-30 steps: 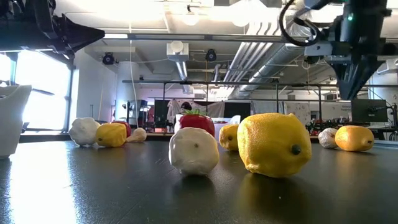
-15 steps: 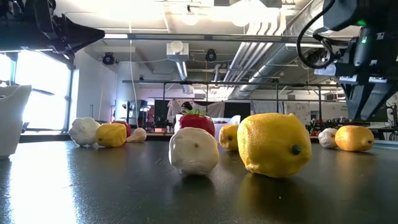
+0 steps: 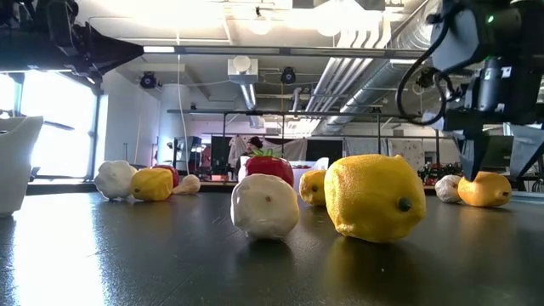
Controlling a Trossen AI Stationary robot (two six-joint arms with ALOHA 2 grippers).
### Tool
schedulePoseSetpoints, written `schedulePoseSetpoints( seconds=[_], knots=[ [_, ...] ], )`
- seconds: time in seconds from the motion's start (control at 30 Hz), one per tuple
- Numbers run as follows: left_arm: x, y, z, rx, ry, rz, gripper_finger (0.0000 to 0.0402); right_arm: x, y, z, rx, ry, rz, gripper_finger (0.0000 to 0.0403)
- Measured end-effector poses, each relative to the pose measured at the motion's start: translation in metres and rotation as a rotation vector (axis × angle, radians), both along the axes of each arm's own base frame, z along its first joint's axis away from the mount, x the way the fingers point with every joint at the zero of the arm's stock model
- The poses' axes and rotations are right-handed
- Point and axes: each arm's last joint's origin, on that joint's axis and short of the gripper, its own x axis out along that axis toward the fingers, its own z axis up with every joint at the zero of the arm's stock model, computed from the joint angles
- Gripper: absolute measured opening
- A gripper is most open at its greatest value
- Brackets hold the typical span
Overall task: Sort produce into baskets
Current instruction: Put the yellow lemon into the gray bin
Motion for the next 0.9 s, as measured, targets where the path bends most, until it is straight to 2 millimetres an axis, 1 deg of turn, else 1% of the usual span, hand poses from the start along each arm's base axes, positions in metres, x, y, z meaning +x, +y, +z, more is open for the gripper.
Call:
schedulePoseSetpoints(
  seconds=[0.13,0.27,0.33,0.43,0.67,0.7,0.8,0.9],
  knots=[
    [0.0,0.0,0.0,-0.001,0.0,0.003,0.0,0.01,0.0,-0.012,-0.001,0.004,-0.001,0.0282],
    [0.0,0.0,0.0,-0.001,0.0,0.003,0.0,0.013,-0.002,-0.024,-0.012,0.064,-0.023,0.028],
    [0.0,0.0,0.0,-0.001,0.0,0.003,0.0,0.013,-0.002,-0.028,-0.02,0.086,-0.036,0.0273],
    [0.0,0.0,0.0,0.0,0.0,0.003,0.0,0.014,-0.002,-0.03,-0.048,0.094,-0.03,0.0251],
    [0.0,0.0,0.0,-0.001,0.0,0.004,0.0,0.013,-0.003,-0.03,-0.057,0.124,0.016,0.0169],
    [0.0,0.0,0.0,-0.003,-0.001,0.003,0.0,0.013,-0.002,-0.03,-0.048,0.131,0.028,0.0162],
    [0.0,0.0,0.0,-0.038,-0.014,-0.005,0.0,0.012,0.002,-0.024,0.012,0.14,0.082,0.0162],
    [0.001,0.0,-0.001,-0.092,-0.027,-0.033,0.0,0.018,0.012,-0.007,0.043,0.087,0.176,0.0162]
  ],
)
